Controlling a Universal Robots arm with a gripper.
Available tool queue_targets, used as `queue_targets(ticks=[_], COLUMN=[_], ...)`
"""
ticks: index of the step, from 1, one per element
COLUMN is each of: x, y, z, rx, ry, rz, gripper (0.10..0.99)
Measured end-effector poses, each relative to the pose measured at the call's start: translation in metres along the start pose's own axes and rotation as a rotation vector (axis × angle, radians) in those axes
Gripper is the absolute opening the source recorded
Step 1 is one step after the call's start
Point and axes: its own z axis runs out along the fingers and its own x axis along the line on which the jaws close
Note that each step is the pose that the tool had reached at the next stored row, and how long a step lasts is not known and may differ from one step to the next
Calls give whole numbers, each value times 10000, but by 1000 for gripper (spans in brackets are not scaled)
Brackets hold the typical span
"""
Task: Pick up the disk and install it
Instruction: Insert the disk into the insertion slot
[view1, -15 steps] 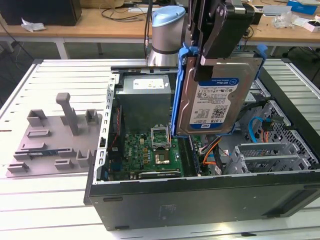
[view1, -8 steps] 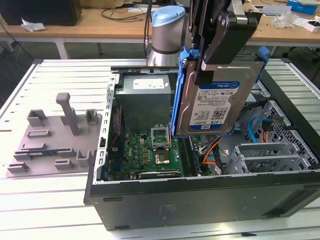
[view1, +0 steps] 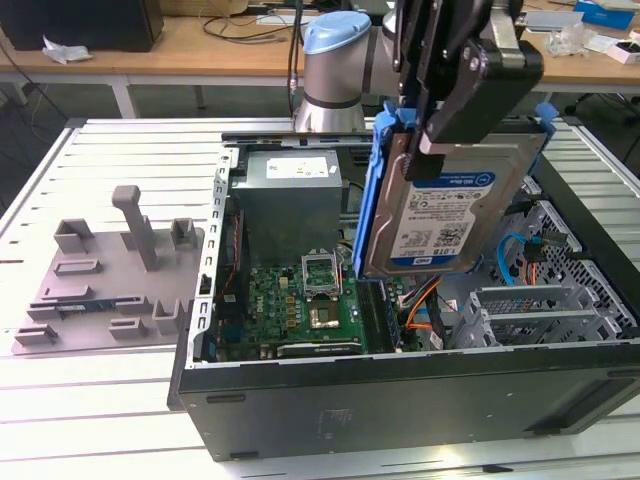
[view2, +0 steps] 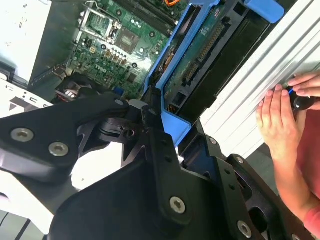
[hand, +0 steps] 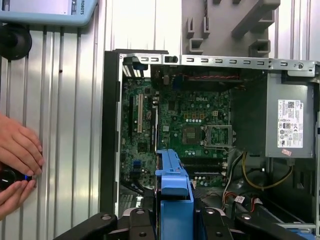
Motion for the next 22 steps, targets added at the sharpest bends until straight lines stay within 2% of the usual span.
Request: queue_targets(ticks=[2,6,9,15,22], x=[15,75,109,163,232], y=[-36,-124,-179,-338,-601], z=[1,5,6,3,-2], rx=[1,5,7,7,7], ry=[-31,-169,-221,-242,-245], rz=[-2,-4,-7,-7,-7], gripper=[369,369,369,369,369])
